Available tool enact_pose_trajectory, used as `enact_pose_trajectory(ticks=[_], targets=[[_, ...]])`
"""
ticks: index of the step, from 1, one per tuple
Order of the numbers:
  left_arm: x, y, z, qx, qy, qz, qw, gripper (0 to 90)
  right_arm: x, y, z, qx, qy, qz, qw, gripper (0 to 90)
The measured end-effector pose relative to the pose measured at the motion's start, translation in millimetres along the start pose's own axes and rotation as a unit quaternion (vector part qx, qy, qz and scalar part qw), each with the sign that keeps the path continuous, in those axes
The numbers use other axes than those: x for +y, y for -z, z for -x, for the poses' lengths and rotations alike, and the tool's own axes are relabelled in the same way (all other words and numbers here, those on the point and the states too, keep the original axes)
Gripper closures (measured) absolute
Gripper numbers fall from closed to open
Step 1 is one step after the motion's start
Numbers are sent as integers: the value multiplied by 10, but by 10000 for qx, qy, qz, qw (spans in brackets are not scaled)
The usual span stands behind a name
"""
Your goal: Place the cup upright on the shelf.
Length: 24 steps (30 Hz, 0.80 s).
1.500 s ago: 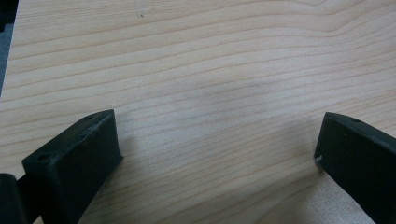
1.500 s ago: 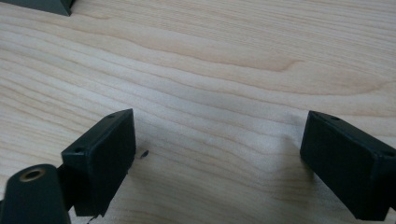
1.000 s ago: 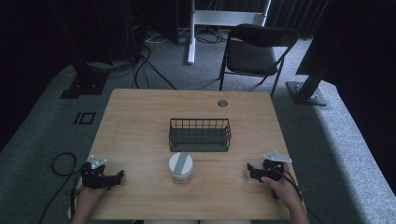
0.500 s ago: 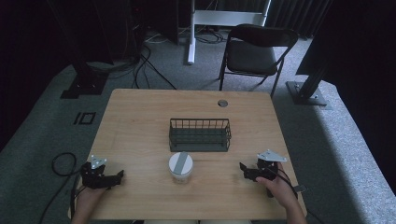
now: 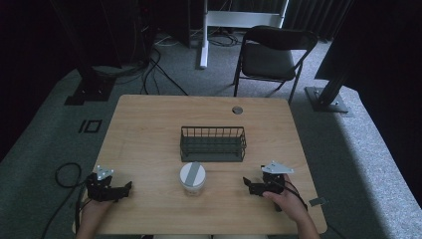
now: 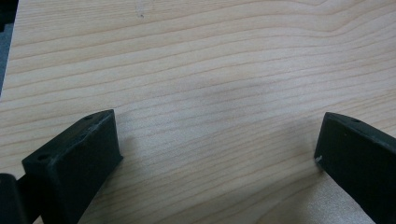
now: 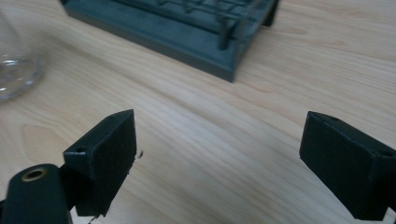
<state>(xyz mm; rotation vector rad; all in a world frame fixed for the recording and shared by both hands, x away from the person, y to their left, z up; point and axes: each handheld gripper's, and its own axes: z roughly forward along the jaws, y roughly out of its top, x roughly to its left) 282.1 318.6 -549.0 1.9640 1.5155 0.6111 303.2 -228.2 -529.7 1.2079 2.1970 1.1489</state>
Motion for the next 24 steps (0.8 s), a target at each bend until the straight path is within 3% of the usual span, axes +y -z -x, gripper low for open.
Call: enact_pose_trajectory(ticks=[13, 24], targets=[[0, 0, 0, 0, 0, 0, 10000, 2, 67, -87, -278, 519, 296, 87, 9982, 108], [0, 0, 0, -1, 1, 0, 10000, 2, 117, -162, -519, 951, 585, 88, 9937, 108]])
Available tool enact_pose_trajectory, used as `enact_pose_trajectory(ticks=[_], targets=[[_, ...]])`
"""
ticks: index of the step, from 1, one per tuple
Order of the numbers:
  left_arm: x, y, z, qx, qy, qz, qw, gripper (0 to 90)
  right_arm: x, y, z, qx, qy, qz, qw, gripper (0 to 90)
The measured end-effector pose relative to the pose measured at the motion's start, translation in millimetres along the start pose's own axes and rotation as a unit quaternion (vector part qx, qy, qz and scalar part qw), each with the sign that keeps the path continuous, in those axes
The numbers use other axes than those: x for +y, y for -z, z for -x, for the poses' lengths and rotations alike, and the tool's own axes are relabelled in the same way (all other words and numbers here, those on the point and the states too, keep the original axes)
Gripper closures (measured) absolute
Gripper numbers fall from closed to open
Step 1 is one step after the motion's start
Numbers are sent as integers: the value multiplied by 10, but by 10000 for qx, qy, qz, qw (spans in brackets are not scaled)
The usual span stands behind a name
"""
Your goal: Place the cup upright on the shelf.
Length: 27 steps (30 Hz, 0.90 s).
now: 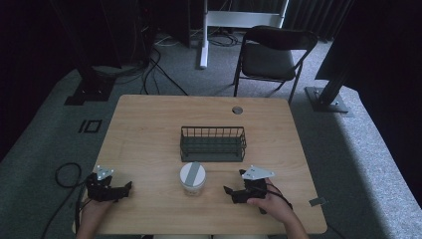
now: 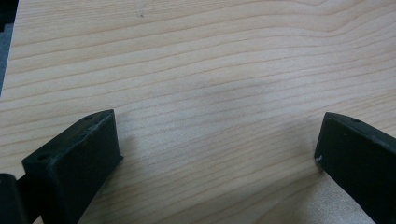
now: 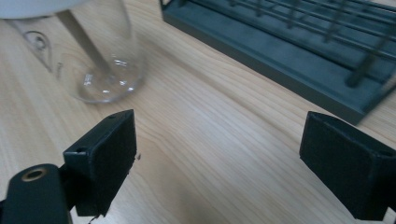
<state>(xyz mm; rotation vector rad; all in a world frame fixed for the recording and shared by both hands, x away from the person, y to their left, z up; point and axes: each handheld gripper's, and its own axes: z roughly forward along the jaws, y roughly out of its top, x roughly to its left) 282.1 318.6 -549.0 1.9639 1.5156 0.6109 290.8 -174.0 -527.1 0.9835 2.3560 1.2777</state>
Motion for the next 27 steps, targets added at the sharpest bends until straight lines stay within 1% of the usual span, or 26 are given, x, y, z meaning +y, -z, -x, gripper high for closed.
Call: enact_pose_trajectory(ticks=[9, 10, 12, 14, 19, 21, 23, 24, 27], targets=[[0, 0, 0, -1, 2, 0, 10000, 2, 52, -114, -176, 420, 231, 11, 9988, 108], [0, 0, 0, -1, 2, 0, 10000, 2, 52, -114, -176, 420, 231, 11, 9988, 108], [1, 1, 0, 0, 1, -6, 10000, 2, 76, -153, -219, 516, 268, 14, 9983, 108], [1, 1, 0, 1, 0, -7, 10000, 2, 97, -186, -248, 552, 310, 17, 9980, 108], [1, 0, 1, 1, 9, 1, 10000, 2, 144, -265, -333, 718, 445, 52, 9964, 108], [0, 0, 1, 0, 9, 1, 10000, 2, 161, -295, -367, 787, 459, 61, 9958, 108], [1, 0, 1, 0, 9, 0, 10000, 2, 170, -310, -383, 798, 476, 73, 9956, 108], [1, 0, 1, -1, 9, 1, 10000, 2, 181, -332, -408, 846, 528, 86, 9950, 108], [1, 0, 1, 0, 9, 0, 10000, 2, 208, -373, -459, 904, 599, 117, 9940, 136]])
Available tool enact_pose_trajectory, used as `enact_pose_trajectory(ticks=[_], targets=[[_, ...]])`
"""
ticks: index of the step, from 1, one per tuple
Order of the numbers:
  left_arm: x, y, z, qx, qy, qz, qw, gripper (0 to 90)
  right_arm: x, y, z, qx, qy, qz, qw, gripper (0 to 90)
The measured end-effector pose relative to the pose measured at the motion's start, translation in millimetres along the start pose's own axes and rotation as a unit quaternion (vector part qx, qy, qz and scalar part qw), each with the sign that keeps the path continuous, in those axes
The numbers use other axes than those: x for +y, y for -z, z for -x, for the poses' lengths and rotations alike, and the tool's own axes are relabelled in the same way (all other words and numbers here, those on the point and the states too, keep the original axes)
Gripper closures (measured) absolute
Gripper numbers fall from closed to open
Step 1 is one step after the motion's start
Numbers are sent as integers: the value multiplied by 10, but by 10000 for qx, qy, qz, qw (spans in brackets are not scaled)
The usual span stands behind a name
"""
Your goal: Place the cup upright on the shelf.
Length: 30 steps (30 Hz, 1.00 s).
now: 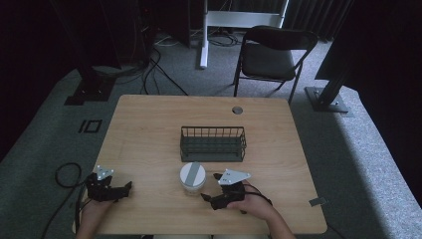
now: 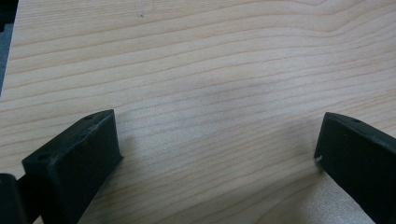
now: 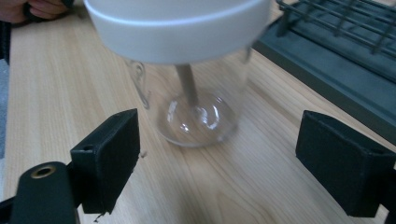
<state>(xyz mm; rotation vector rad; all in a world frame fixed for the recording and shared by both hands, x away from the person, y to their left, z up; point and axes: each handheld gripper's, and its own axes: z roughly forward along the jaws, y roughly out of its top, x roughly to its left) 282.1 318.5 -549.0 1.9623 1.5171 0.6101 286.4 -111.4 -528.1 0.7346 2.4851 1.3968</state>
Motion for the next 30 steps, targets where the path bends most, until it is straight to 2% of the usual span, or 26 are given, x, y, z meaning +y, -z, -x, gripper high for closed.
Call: enact_pose_trajectory(ticks=[7, 18, 30], targets=[[0, 0, 0, 1, 1, 1, 10000, 2, 33, -89, -42, 104, 47, 1, 9999, 136], [0, 0, 0, 0, 1, 0, 10000, 2, 124, -233, -96, 269, 86, 206, 9994, 140], [-1, 0, -2, -11, -9, 2, 10000, 2, 167, -332, -102, 273, -62, 465, 9985, 140]])
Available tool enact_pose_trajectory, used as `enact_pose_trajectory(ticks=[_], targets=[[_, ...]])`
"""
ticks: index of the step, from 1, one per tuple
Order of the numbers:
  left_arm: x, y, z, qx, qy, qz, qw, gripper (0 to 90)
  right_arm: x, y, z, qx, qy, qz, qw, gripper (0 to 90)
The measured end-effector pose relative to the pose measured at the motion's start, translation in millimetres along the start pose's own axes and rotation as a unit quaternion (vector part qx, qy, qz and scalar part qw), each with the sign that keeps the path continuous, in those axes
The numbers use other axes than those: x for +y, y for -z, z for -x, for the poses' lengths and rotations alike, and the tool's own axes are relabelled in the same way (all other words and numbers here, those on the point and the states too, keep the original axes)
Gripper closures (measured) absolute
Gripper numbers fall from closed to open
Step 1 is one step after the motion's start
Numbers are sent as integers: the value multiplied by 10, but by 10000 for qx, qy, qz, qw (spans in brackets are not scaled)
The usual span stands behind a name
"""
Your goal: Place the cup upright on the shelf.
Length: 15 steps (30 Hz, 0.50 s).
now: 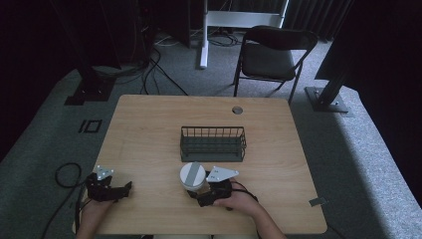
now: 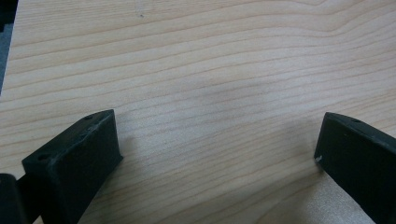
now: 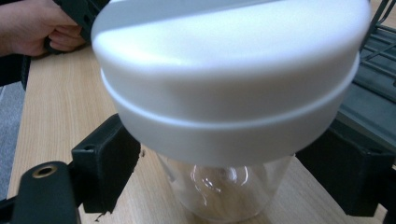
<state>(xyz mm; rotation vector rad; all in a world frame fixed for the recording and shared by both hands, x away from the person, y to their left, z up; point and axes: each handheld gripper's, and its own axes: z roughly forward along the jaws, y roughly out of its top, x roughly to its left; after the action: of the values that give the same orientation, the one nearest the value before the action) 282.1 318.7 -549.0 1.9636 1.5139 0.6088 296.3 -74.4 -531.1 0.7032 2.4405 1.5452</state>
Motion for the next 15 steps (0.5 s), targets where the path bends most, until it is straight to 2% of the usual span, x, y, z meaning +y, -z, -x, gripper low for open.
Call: enact_pose_trajectory(ticks=[15], targets=[[0, 0, -1, -2, -2, 0, 10000, 2, 13, -70, 1, -11, -11, 125, 9999, 142]])
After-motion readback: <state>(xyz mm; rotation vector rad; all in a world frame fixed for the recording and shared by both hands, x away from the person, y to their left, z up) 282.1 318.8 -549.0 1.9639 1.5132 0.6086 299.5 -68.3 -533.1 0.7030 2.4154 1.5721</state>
